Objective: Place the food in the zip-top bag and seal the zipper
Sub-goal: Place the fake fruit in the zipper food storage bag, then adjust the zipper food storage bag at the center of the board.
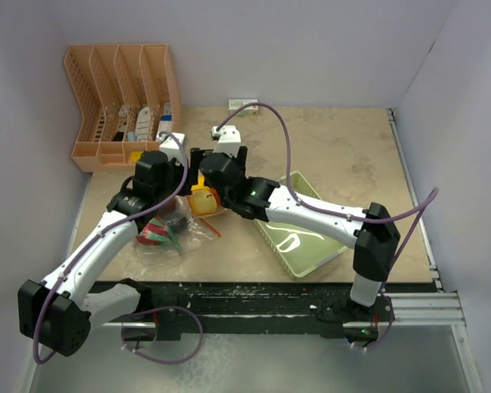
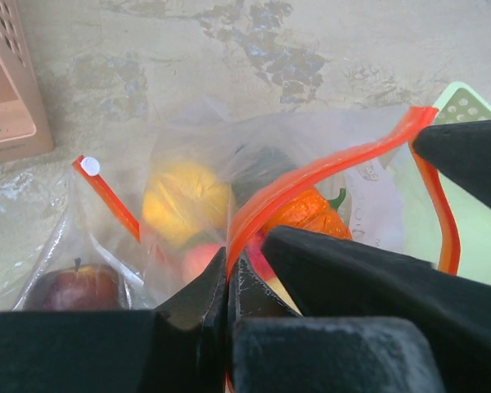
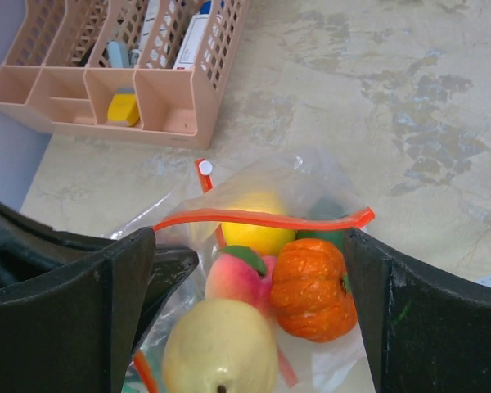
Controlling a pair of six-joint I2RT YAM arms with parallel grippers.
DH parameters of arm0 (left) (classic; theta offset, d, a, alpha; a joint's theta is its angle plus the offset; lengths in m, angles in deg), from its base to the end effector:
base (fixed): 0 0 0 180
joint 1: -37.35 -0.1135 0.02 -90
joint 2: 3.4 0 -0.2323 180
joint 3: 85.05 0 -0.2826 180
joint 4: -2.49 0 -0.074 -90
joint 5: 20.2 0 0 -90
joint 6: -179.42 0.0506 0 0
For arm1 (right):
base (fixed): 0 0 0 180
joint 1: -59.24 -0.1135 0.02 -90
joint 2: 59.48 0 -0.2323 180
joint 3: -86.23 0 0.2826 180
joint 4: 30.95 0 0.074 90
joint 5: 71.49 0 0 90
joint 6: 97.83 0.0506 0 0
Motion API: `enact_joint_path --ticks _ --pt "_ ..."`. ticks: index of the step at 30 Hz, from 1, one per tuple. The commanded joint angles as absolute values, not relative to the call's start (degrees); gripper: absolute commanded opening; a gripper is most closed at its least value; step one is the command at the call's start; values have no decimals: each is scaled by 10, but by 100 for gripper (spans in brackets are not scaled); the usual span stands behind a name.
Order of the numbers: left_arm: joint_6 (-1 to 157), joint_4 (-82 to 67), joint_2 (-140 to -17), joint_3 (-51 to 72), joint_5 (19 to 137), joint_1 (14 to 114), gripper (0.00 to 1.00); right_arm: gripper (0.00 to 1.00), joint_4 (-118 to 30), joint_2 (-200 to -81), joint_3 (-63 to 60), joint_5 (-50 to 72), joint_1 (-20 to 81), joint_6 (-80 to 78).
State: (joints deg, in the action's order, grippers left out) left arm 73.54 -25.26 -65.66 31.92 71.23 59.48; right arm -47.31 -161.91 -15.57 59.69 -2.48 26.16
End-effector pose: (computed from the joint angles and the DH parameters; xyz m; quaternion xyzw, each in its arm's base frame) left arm 0.2825 -0.1162 0.2664 0.0530 0.8509 -0.1802 0.4907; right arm 0.2472 0.3891 0.3045 0.0228 0.7807 0.2232 0.5833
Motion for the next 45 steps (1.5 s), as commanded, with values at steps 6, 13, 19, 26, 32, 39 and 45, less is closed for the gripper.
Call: enact_joint_path --ticks 6,13,19,26,32,39,45 --pt "737 -232 -654 288 708 592 0 94 -503 -1490 -94 627 -32 277" --pt "738 -235 -654 285 708 591 0 82 -659 -1472 -45 550 -32 365" --pt "737 -238 -651 286 705 592 0 77 -634 -1480 6 461 -32 390" --pt "738 -239 -649 287 705 592 0 71 -628 -1491 25 471 -31 419" --pt "738 -241 -645 286 706 592 0 41 -621 -1521 7 477 -31 425" --pt "741 -247 -640 275 716 592 0 2 -617 -1522 -5 502 -23 418" --pt "759 -301 -645 222 719 592 0 0 -652 -1478 -134 543 -1 305"
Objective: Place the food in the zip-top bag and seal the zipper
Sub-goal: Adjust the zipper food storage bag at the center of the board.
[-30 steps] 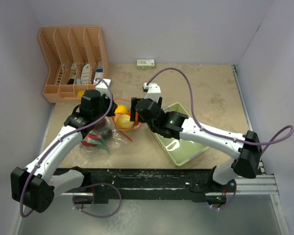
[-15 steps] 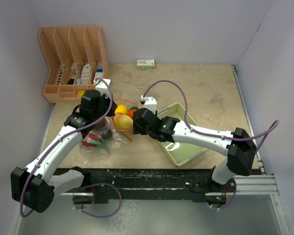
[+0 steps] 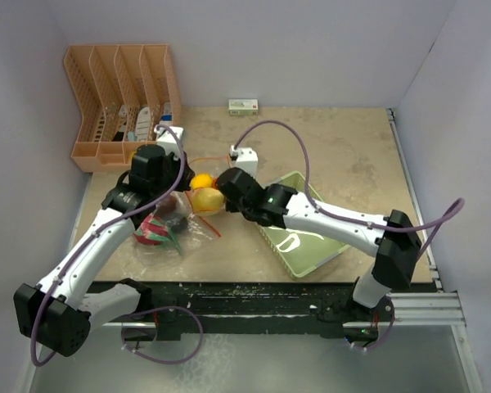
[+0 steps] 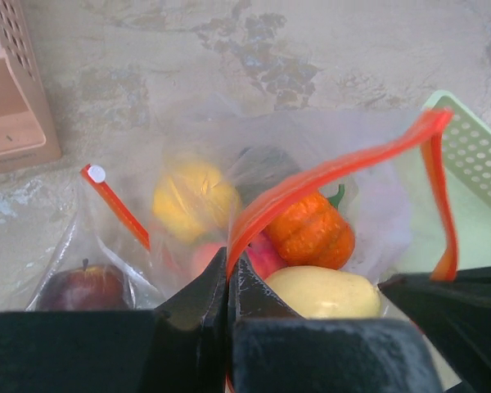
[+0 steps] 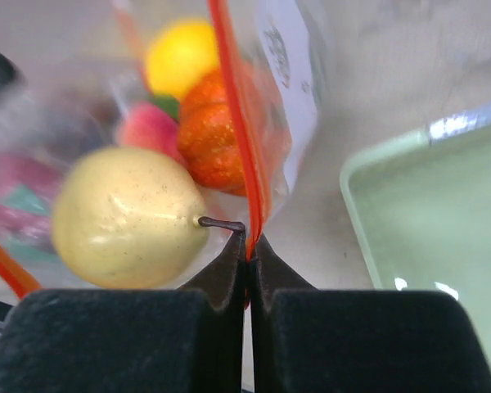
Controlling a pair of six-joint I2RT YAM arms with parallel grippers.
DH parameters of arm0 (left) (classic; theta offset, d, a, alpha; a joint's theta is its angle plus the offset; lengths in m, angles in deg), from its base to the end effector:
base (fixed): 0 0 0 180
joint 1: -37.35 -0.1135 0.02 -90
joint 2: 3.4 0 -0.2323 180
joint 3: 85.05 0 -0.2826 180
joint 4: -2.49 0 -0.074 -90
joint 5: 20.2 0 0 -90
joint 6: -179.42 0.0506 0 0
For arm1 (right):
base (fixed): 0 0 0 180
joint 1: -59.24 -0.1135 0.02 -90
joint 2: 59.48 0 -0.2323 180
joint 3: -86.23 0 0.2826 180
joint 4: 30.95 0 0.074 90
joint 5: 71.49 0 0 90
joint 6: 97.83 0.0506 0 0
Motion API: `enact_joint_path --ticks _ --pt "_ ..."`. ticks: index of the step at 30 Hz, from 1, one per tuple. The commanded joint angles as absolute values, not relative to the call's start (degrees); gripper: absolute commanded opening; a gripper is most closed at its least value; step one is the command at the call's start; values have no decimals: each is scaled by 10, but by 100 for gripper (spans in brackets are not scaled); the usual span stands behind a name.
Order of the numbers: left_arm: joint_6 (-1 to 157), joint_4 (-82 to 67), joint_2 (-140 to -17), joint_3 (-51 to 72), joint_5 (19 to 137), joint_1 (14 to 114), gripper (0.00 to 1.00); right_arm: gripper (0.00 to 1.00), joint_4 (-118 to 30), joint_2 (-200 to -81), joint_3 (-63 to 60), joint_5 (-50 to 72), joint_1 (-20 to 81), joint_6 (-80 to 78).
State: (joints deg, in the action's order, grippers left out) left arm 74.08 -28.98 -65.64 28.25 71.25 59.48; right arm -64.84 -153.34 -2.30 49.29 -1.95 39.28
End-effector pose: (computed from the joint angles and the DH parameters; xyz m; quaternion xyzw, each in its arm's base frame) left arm 0.2816 -0.1159 0.2845 0.0571 0.8507 -0.1780 0.4912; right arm 0.2193 0.3450 0.2447 0.0062 0.8784 0.1947 0.4364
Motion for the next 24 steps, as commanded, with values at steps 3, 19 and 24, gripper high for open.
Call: enact_joint_path --ticks 3,19,24 --pt "763 -318 -641 195 727 592 0 0 -684 -1499 -239 462 47 250" --pt "746 -268 -633 182 746 592 0 0 -634 -1568 -200 201 91 245" --pt "752 -232 -683 209 779 592 0 0 -607 -1572 -184 180 92 264"
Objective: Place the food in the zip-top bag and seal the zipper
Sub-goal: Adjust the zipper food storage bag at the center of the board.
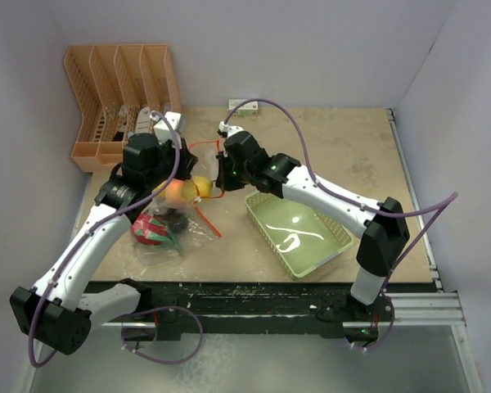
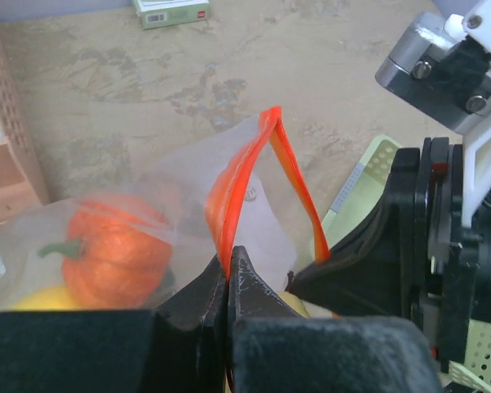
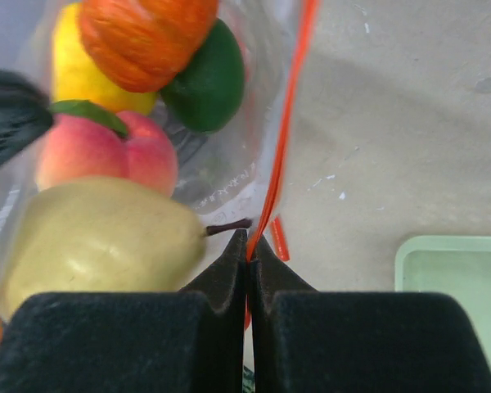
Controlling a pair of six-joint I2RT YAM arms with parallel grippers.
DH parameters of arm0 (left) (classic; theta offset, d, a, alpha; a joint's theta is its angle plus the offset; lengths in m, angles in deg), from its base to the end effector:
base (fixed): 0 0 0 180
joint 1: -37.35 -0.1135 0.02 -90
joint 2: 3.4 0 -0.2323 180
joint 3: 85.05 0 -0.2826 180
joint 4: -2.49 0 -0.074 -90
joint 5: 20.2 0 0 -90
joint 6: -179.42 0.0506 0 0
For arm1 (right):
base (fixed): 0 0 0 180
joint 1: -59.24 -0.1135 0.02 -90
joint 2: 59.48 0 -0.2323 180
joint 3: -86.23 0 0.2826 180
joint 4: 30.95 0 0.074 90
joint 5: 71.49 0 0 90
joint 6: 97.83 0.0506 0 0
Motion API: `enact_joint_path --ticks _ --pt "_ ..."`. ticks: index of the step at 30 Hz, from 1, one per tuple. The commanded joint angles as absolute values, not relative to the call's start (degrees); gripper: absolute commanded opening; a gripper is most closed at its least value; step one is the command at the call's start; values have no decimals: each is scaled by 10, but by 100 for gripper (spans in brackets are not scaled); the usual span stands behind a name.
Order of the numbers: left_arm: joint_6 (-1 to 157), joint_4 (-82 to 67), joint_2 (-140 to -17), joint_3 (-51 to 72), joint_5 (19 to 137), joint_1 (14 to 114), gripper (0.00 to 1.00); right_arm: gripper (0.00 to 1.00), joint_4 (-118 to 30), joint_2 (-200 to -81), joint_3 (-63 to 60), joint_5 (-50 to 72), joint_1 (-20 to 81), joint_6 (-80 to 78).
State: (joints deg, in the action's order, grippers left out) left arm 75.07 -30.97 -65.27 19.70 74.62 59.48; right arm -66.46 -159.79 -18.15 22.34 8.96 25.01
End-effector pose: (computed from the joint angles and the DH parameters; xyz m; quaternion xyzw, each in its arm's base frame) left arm 0.2784 -0.1178 0.3410 0.0796 0.8153 -0.2119 0.5329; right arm 0.2900 0.3437 0.2972 -0.1160 0.8642 0.3025 0.3851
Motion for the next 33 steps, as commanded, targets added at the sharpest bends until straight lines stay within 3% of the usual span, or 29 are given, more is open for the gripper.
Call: enact_joint_path --ticks 1,7,14,23,29,33 --pt "751 -207 -685 228 788 591 0 0 -599 -1573 -178 176 92 271" --pt "738 -36 -661 379 784 591 0 0 -527 -1562 -108 144 98 361" --pt "738 -11 -612 436 805 592 0 0 -471 -1537 -47 144 120 422" --pt "801 -115 -447 383 781 592 28 0 -420 -1508 -35 117 158 482" --pt "817 -149 -382 392 841 592 47 0 -383 -1523 -59 103 165 535" --pt "796 -141 -345 429 853 592 69 0 -358 -1539 -70 104 168 563"
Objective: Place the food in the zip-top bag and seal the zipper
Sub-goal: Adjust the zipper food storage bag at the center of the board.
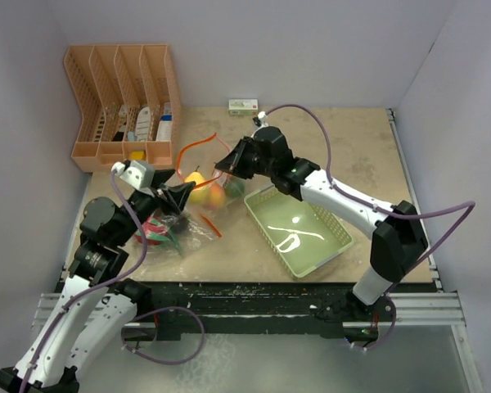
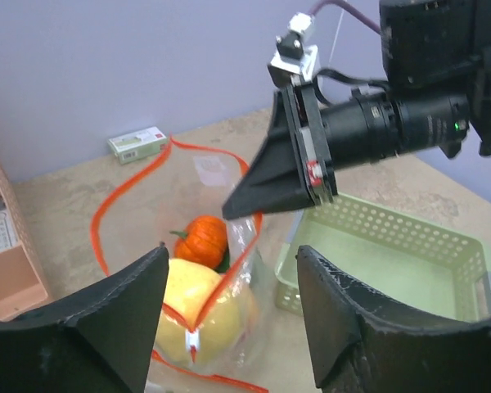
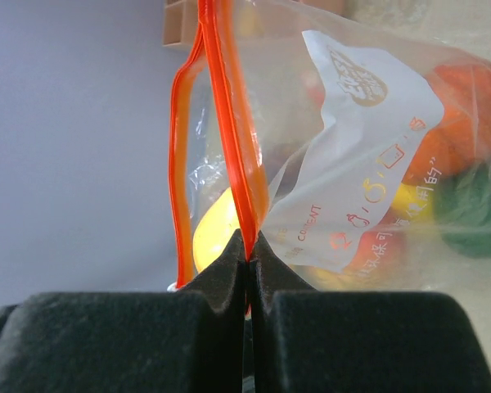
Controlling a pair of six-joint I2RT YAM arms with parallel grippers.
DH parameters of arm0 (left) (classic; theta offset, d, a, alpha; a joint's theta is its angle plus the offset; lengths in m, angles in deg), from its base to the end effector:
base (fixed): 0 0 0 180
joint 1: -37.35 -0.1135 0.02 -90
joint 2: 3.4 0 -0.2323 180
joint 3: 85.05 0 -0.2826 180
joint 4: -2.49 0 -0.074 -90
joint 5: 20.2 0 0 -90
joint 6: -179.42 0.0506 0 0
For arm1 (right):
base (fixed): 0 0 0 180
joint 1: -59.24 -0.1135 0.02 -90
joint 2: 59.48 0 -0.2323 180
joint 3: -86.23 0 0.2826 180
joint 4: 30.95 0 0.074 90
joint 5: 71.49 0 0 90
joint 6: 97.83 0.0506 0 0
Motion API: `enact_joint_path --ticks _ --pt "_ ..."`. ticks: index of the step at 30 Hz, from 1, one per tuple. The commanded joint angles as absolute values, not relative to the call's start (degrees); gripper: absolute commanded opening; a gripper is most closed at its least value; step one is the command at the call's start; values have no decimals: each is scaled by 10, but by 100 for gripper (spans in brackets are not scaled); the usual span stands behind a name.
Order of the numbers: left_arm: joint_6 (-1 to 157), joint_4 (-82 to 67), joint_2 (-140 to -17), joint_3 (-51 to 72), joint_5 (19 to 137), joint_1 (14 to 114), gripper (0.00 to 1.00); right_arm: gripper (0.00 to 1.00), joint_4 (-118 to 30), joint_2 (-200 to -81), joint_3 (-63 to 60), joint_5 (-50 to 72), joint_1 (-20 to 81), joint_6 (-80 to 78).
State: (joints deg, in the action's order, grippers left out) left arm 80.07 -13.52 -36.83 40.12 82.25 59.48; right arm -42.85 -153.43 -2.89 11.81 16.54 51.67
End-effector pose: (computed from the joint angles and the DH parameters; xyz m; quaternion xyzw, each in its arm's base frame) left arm 0.1924 -0.0900 0.3562 0.1542 0.6560 -0.2697 0.6878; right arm 0.3169 0.3004 0.2857 0.0825 0.7976 0.4930 0.3376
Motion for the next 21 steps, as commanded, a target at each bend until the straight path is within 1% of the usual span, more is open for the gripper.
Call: enact_joint_path --ticks 1,2,3,4,6,9,12,15,17,21 --pt "787 -135 -336 440 853 591 74 0 -355 -1544 -73 102 169 568" --pt "778 -129 -330 451 854 592 80 0 -350 -1548 -76 98 170 572" --pt "767 -126 -324 461 856 592 92 0 -346 -1552 -77 92 171 577" --pt "758 -127 -320 469 854 591 99 0 -340 -1555 -78 87 173 581" --pt "748 -134 -314 484 847 592 99 0 -328 -1562 -80 78 177 588" --pt "732 -135 -293 510 806 592 99 0 -319 -1569 -85 64 182 597" --pt "730 -100 -246 546 762 592 99 0 -308 -1574 -88 47 186 607" --pt "736 -73 -231 568 748 592 100 0 -300 -1571 -90 36 189 614" --pt "736 -53 -231 581 739 592 95 0 -299 -1565 -90 35 190 615" --pt "720 19 -232 624 732 592 80 0 -300 -1552 -92 36 190 613"
